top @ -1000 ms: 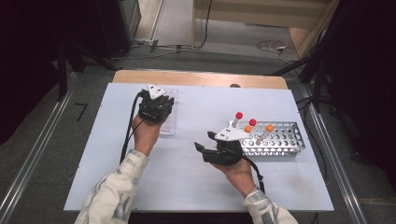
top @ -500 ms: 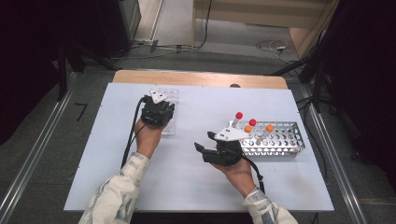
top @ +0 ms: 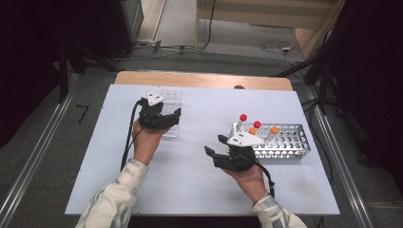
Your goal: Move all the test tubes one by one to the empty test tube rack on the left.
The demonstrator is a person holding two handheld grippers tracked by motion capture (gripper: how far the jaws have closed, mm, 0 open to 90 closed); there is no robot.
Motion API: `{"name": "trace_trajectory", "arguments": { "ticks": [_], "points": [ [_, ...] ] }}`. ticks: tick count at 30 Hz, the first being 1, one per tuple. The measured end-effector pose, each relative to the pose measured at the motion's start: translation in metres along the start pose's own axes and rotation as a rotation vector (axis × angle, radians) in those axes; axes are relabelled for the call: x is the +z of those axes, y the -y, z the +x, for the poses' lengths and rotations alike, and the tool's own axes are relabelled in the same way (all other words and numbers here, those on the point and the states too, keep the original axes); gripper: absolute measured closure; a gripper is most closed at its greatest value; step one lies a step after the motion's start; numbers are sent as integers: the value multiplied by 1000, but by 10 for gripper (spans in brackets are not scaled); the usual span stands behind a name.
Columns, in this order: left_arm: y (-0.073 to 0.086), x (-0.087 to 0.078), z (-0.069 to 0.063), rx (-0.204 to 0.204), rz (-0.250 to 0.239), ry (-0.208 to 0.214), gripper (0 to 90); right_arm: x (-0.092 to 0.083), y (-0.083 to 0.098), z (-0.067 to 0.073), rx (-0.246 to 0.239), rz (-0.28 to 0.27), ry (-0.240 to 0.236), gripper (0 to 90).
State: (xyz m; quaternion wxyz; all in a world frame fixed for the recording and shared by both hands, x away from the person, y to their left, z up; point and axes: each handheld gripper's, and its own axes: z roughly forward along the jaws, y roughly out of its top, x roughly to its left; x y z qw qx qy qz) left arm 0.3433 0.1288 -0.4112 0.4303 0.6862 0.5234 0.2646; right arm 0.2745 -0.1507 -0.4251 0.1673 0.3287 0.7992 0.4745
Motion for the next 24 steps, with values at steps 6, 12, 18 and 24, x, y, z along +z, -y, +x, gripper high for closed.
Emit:
{"name": "trace_trajectory", "arguments": {
  "ticks": [6,12,18,24],
  "points": [
    [5,-15,4,-19,-33,22,260,-22,5,-9,15,-23,22,355],
    [14,-31,8,-45,-60,35,221,-40,13,-15,24,-29,33,352],
    [22,-40,13,-51,-61,31,206,-51,23,-20,31,-17,56,352],
    [29,-47,20,-60,-57,17,204,-60,30,-32,52,-22,95,354]
  ]
}}
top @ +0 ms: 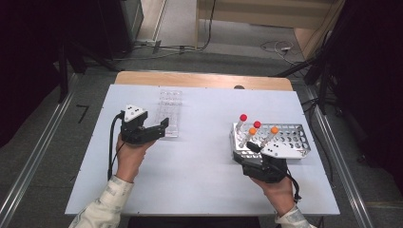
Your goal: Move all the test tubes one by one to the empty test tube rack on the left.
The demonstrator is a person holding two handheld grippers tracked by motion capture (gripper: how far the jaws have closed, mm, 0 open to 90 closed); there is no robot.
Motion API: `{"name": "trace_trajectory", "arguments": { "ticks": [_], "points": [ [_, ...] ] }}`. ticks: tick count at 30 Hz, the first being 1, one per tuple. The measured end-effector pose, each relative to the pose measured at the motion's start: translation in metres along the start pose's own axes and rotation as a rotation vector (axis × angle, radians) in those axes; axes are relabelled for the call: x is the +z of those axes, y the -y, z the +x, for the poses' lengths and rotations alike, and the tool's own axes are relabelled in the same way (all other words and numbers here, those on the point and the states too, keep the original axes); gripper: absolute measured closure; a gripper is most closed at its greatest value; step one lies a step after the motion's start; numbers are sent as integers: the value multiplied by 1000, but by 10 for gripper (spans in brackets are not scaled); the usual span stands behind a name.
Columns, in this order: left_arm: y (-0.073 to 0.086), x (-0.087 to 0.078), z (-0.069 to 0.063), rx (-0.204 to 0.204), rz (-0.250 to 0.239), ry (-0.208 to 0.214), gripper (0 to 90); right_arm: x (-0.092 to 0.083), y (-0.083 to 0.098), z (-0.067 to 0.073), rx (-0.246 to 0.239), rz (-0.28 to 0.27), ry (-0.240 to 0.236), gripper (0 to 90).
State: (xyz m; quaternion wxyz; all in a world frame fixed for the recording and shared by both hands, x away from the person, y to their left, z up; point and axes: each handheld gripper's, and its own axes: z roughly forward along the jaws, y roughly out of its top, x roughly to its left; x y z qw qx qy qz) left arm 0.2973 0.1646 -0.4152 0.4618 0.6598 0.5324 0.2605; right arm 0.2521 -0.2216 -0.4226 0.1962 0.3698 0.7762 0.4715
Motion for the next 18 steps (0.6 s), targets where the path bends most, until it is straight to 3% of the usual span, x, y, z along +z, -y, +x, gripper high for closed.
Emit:
{"name": "trace_trajectory", "arguments": {
  "ticks": [8,18],
  "points": [
    [5,0,5,6,17,-12,204,7,8,-13,21,1,45,399],
    [7,3,2,15,31,-9,205,22,14,-24,40,2,82,517]
  ]
}}
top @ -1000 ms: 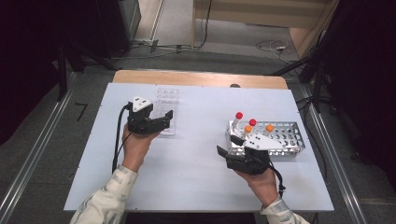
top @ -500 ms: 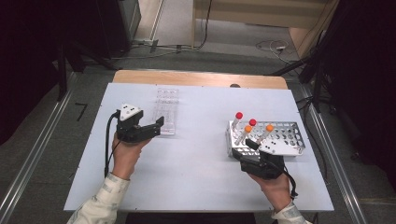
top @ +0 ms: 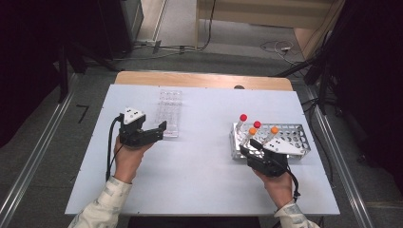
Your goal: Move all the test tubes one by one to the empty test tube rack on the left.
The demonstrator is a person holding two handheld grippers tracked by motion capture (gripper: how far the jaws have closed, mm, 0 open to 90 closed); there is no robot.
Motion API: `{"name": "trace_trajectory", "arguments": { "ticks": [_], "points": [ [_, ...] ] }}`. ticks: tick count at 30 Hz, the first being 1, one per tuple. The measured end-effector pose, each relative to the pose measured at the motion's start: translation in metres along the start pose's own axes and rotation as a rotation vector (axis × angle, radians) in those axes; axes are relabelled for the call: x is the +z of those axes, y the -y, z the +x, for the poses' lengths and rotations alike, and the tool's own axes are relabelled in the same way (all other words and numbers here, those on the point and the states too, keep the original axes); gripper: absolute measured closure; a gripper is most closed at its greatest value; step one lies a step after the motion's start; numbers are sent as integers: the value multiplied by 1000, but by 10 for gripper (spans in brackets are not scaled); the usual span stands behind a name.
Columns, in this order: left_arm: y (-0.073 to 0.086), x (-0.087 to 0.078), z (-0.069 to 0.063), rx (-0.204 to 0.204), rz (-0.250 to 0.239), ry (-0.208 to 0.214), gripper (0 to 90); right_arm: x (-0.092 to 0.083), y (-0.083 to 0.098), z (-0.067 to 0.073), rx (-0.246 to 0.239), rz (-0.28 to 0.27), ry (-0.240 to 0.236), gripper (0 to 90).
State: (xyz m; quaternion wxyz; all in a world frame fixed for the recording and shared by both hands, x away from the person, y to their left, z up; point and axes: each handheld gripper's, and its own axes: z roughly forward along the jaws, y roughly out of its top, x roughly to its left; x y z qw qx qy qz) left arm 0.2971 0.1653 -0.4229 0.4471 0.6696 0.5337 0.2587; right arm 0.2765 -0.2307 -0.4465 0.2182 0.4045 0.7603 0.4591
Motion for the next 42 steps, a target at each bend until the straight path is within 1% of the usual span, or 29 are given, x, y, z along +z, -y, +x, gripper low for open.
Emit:
{"name": "trace_trajectory", "arguments": {
  "ticks": [2,4,7,9,15,19,25,37,42],
  "points": [
    [0,0,0,3,1,1,205,3,1,-1,11,2,-1,541],
    [0,0,-1,4,2,3,205,5,2,-1,1,1,13,565],
    [1,2,-1,3,7,3,205,8,3,-1,4,-2,23,591],
    [2,3,0,4,11,2,205,10,3,-2,8,-4,20,605],
    [2,3,-1,5,12,6,205,15,4,1,-12,0,23,645],
    [2,4,-1,5,16,5,205,16,5,1,-9,1,32,684],
    [2,3,-2,5,14,9,205,19,5,1,-16,2,38,690],
    [3,4,-3,9,20,14,205,20,5,2,-21,5,42,731],
    [3,4,-3,10,19,15,205,13,-1,1,-7,-19,33,733]
  ]
}}
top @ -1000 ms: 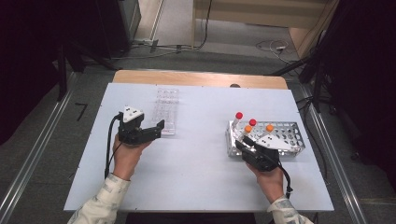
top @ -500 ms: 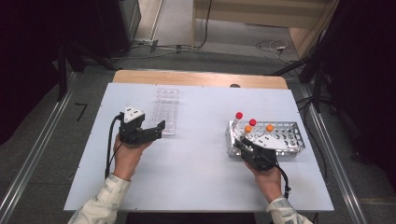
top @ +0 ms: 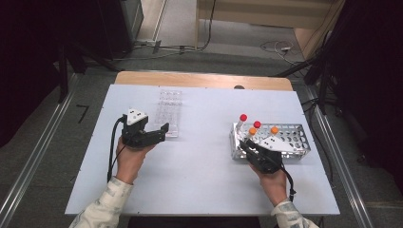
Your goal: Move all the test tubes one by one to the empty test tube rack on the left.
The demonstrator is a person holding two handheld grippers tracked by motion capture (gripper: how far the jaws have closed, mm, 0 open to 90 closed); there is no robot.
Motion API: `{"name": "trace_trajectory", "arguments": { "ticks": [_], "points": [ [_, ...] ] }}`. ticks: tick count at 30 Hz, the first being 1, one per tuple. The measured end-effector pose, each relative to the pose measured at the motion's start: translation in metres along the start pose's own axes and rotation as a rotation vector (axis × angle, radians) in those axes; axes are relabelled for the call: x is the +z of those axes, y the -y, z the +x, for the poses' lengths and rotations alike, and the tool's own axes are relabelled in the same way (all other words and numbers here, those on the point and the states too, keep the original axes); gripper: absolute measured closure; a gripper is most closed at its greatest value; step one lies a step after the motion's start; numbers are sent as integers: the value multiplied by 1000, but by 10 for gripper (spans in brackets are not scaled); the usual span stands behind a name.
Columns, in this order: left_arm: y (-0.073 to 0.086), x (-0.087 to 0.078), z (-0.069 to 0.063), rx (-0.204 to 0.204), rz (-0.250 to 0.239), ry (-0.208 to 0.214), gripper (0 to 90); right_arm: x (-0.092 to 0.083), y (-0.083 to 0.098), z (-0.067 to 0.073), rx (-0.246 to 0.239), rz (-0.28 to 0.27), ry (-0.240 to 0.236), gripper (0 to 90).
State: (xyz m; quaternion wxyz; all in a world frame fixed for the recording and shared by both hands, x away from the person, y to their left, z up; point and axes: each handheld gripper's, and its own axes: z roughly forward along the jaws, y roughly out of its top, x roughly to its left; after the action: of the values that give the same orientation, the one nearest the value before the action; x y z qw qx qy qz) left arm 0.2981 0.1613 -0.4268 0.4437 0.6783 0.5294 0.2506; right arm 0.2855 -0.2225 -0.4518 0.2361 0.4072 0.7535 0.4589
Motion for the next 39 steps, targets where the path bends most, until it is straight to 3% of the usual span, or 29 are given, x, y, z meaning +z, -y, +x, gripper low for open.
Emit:
{"name": "trace_trajectory", "arguments": {
  "ticks": [15,21,30,39],
  "points": [
    [0,0,-1,-1,-3,4,205,-28,-35,3,-42,-45,13,734],
    [0,0,-2,0,-3,6,205,-28,-43,12,-46,-64,-24,734],
    [-1,-1,-4,1,-6,15,205,-12,-54,37,-82,-61,-93,734],
    [-2,-2,-8,1,-14,34,204,24,-58,63,-111,-24,-132,734]
  ]
}}
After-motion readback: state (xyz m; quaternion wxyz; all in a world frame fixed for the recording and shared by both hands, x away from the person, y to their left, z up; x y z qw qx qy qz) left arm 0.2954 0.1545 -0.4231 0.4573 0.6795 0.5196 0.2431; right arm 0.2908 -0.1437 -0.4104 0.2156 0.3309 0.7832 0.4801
